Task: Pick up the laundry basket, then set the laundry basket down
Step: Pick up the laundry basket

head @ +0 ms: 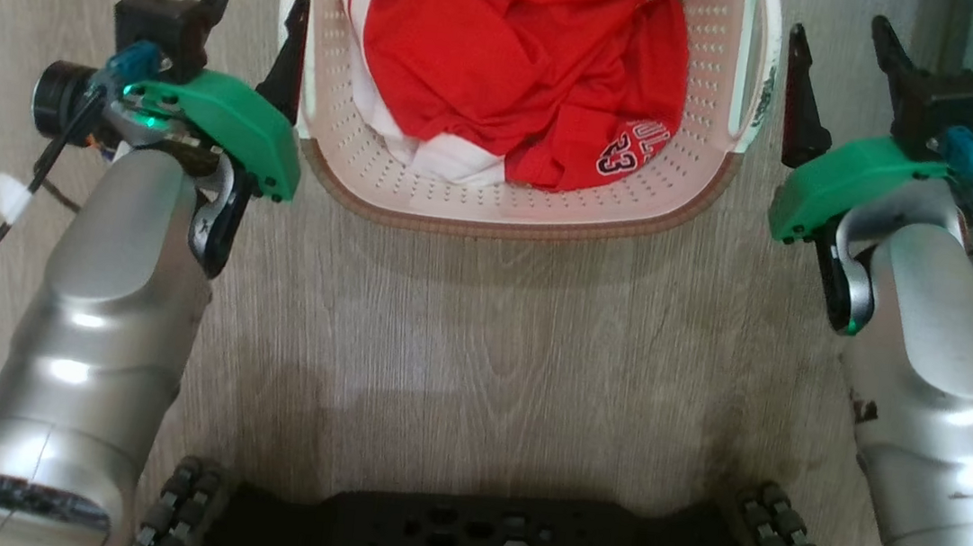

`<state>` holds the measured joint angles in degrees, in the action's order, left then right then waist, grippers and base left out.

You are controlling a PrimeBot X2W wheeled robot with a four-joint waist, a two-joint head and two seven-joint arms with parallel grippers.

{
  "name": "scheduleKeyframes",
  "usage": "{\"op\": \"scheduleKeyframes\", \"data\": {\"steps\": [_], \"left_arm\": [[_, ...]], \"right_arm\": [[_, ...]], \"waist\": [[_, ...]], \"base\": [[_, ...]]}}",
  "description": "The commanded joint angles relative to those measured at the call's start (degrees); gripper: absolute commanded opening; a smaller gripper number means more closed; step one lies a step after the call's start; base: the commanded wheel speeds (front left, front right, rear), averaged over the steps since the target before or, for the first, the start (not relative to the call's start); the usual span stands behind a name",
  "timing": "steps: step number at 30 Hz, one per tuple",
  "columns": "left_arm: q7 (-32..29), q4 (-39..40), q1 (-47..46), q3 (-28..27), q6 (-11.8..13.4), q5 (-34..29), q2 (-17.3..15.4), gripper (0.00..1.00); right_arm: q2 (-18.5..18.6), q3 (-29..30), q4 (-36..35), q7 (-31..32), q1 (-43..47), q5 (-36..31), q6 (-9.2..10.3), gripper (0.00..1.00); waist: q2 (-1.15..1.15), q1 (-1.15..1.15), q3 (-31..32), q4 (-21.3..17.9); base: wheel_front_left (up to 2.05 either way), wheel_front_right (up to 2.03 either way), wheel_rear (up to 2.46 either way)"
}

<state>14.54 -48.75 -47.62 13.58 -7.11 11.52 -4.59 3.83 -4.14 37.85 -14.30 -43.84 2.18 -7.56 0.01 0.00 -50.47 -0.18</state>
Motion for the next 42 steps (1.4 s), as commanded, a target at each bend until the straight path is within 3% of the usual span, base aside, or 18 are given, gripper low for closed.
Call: {"op": "scheduleKeyframes", "data": {"steps": [1, 21, 22, 23, 24, 42], "left_arm": [[0.5, 0.2, -0.5, -0.8, -0.3, 0.1, -1.4, 1.00], [0.5, -13.1, -9.4, 7.3, -0.4, 9.2, -1.8, 1.00], [0.5, -14.0, -9.7, 7.8, -0.4, 10.2, -1.6, 0.98], [0.4, -14.9, -10.1, 8.6, -0.4, 11.0, -1.5, 0.36], [0.4, -15.7, -10.4, 9.4, -0.4, 11.7, -1.4, 0.00], [-0.3, -18.6, -12.3, 19.4, -0.4, 22.5, -1.5, 0.00]], "right_arm": [[-0.9, -1.6, -0.4, -0.7, 0.5, 0.6, 0.08, 1.00], [-0.9, -8.1, 12.0, -0.7, -7.5, 4.3, 0.08, 1.00], [-0.9, -8.5, 12.8, -0.7, -7.8, 4.7, 0.08, 0.45], [-0.9, -8.9, 13.8, -0.7, -8.1, 5.1, 0.08, 0.00], [-0.9, -9.2, 14.6, -0.7, -8.5, 5.3, 0.08, 0.00], [-0.9, -9.8, 20.4, -0.7, -10.2, 6.7, 0.08, 0.00]], "waist": [[-0.01, 0.00, -1.4, -0.1], [-0.01, 0.00, -5.8, 0.1], [-0.01, 0.00, -5.9, 0.1], [-0.01, 0.00, -5.8, 0.2], [-0.01, 0.00, -5.8, 0.2], [-0.01, 0.00, -1.9, 1.1]], "base": [[0.00, 0.00, 0.00], [0.00, 0.00, 0.00], [0.00, 0.00, 0.00], [0.00, 0.00, 0.00], [0.00, 0.00, 0.00], [0.00, 0.00, 0.00]]}}
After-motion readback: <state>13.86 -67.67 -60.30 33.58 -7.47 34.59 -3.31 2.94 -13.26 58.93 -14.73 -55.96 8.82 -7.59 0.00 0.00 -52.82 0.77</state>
